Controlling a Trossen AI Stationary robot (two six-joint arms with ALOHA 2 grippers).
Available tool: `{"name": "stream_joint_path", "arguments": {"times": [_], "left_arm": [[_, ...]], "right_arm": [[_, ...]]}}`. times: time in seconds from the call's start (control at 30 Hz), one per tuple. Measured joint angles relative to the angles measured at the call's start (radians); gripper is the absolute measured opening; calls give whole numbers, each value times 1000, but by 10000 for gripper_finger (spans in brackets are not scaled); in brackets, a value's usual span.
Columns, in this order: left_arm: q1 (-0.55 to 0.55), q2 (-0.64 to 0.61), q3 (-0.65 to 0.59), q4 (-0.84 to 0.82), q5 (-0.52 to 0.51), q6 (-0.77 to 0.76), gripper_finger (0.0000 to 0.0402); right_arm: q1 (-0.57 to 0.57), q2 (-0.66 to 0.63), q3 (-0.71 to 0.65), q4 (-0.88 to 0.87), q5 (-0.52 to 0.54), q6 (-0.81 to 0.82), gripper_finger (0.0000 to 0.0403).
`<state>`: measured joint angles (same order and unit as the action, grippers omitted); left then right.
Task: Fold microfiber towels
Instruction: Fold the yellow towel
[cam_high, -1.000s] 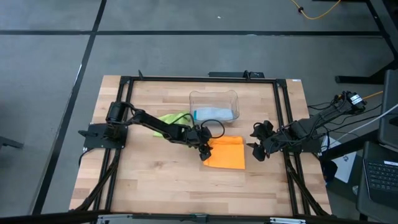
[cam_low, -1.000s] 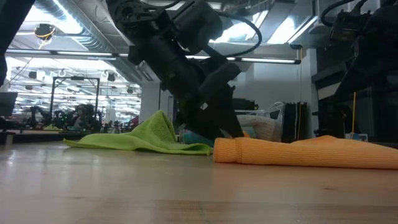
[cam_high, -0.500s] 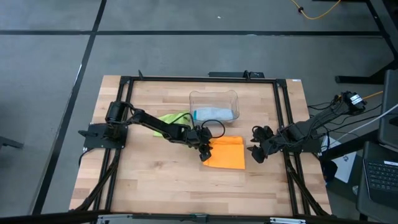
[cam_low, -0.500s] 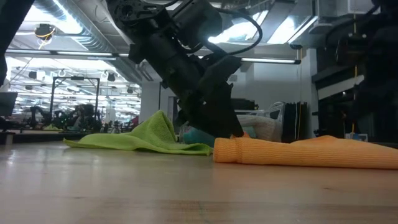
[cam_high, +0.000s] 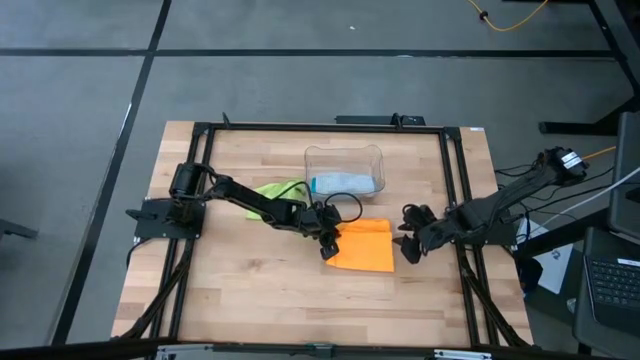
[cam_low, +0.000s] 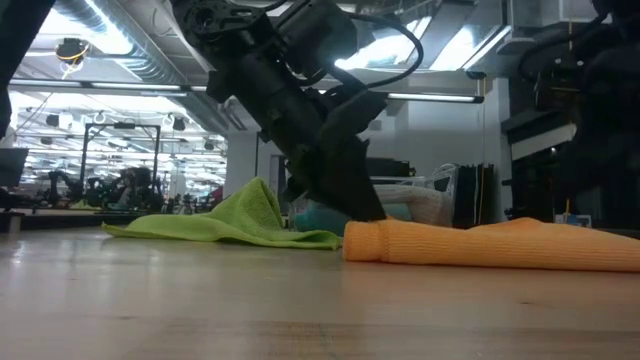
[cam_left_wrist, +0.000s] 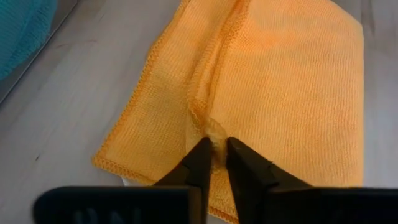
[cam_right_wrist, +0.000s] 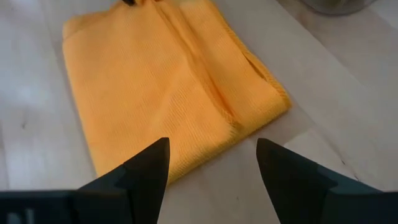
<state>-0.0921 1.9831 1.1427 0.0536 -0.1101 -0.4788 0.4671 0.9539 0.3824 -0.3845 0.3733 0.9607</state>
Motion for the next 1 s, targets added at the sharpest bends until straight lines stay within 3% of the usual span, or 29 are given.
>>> {"name": "stream_joint_path", "arguments": {"times": [0.13,0.37,0.7,1.0], "left_arm": [[0,0,0,0,0,18,5],[0,0,0,0,0,18,1],[0,0,-1,0,0,18,0],[0,0,-1,0,-7,18,0]], "right_arm": [[0,66,0,70,4,-27,243],[-9,138,0,109,37,57,243],[-68,219,0,136,34,28,241],[-70,224,0,146,0,30,164]]}}
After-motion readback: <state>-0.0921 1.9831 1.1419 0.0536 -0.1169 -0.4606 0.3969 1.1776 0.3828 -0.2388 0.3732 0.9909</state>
